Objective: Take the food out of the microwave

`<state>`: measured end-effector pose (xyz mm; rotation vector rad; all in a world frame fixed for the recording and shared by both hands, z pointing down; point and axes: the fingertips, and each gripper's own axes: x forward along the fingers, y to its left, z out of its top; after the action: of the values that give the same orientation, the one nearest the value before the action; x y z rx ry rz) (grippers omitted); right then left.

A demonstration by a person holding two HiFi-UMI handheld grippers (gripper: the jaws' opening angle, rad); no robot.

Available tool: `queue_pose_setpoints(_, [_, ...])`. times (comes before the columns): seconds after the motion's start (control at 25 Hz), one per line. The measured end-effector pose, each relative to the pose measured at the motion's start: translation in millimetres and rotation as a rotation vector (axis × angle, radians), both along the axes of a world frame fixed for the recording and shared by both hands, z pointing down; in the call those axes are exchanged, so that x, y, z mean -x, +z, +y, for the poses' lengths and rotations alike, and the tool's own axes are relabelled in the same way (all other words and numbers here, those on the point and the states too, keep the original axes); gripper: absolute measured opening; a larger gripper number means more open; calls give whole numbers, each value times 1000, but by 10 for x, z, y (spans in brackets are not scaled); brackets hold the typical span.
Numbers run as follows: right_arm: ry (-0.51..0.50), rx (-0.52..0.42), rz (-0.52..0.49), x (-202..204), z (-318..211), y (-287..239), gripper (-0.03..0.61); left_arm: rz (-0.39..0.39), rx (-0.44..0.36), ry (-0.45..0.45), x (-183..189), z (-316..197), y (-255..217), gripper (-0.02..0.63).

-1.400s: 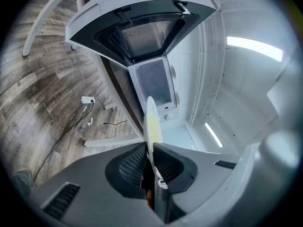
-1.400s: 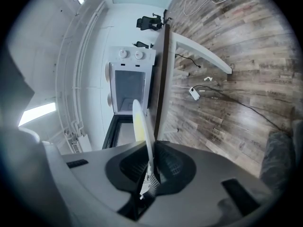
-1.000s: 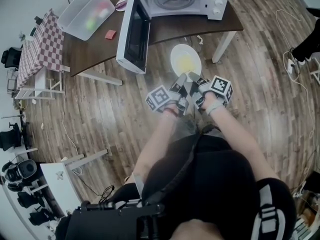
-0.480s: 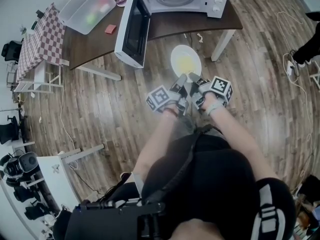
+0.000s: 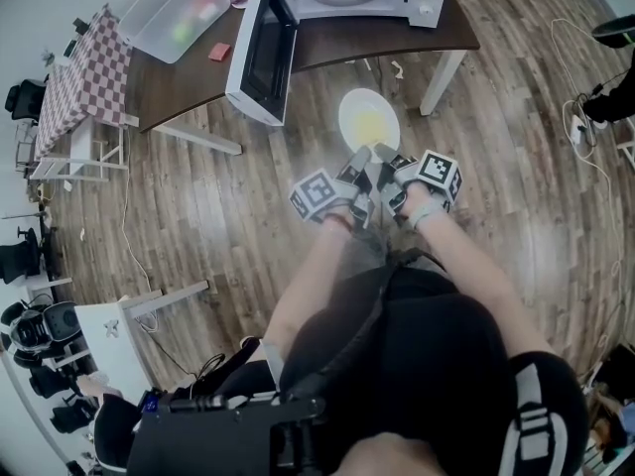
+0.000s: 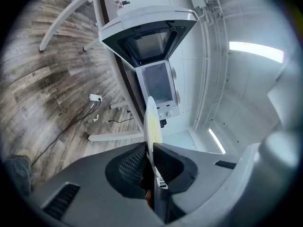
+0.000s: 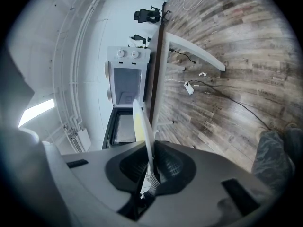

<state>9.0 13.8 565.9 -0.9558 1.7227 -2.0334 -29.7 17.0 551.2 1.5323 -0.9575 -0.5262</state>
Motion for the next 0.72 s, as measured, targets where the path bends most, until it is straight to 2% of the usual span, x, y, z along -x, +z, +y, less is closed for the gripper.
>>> queue_pose_setpoints(0.72, [-42, 14, 3, -188, 468, 79, 31, 0, 22, -35, -189, 476, 86, 43])
